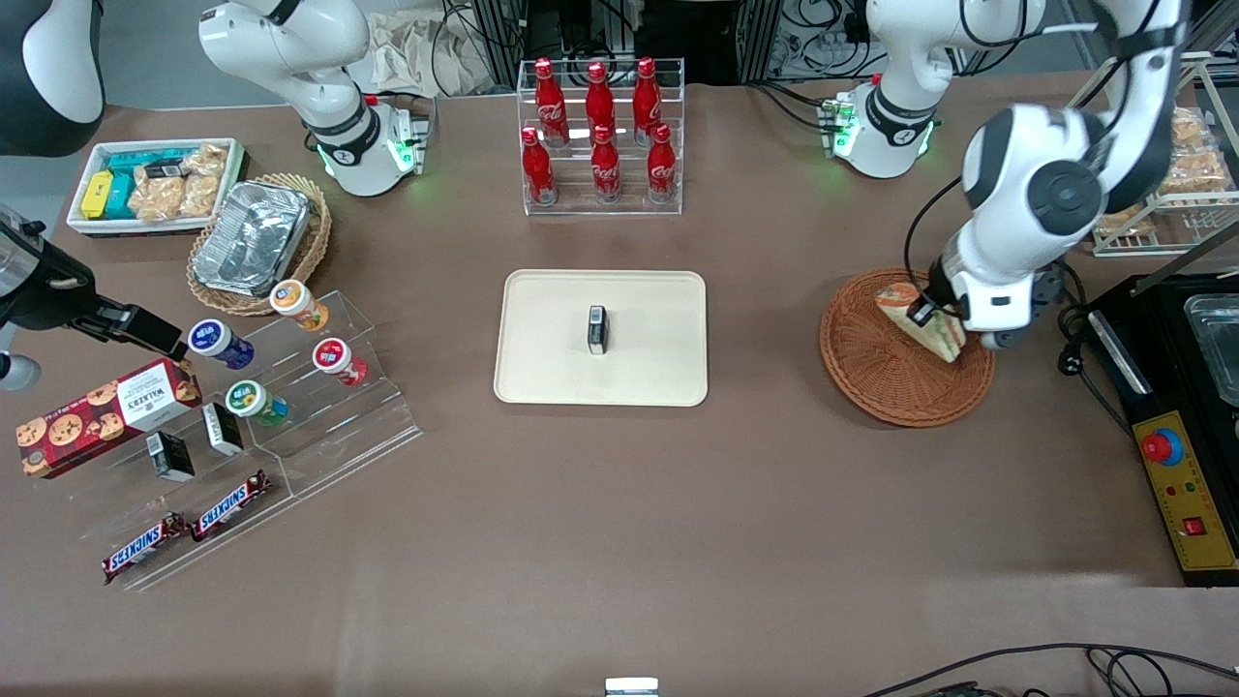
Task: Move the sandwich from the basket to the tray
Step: 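Carry the held sandwich with the left gripper over the cream tray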
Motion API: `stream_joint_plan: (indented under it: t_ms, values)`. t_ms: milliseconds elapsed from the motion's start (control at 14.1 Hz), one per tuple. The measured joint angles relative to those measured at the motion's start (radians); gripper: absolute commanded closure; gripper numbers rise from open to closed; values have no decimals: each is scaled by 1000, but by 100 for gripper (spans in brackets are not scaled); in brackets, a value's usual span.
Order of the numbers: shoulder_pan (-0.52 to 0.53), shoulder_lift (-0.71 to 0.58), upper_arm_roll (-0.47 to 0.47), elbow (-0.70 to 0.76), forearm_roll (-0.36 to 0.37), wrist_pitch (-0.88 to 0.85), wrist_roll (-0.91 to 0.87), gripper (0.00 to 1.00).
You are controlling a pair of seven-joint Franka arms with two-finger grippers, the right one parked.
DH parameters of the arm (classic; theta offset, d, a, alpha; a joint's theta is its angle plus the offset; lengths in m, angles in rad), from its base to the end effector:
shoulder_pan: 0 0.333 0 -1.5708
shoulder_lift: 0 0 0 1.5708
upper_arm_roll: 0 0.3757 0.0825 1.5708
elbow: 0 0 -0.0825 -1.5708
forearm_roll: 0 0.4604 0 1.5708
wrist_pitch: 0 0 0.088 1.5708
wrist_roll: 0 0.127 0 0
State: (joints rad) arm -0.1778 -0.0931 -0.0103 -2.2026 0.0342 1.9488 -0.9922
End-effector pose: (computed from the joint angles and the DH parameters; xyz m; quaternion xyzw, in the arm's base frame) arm 0.5421 -0.1003 0.4100 -0.9201 -0.3831 0.0579 0.0578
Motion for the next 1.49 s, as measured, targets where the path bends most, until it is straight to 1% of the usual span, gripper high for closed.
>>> stream_joint_plan:
  t_ms: [142, 283, 496, 638, 780, 992, 1205, 1276, 1488]
  values:
    - [0, -9, -2, 115, 2, -129, 65, 100]
    - [0, -22, -2, 208, 2, -223, 153, 100]
    - [2, -35, -1, 345, 1, -386, 376, 100]
    - [2, -35, 0, 403, -2, -441, 485, 100]
    - [0, -35, -1, 413, -24, -447, 544, 100]
    - [-3, -30, -31, 413, -38, -447, 566, 100]
    - [-7, -25, -104, 413, -40, -446, 563, 100]
    - [-9, -20, -134, 413, -42, -440, 543, 100]
    - [-35, 24, -231, 415, -47, -352, 379, 100]
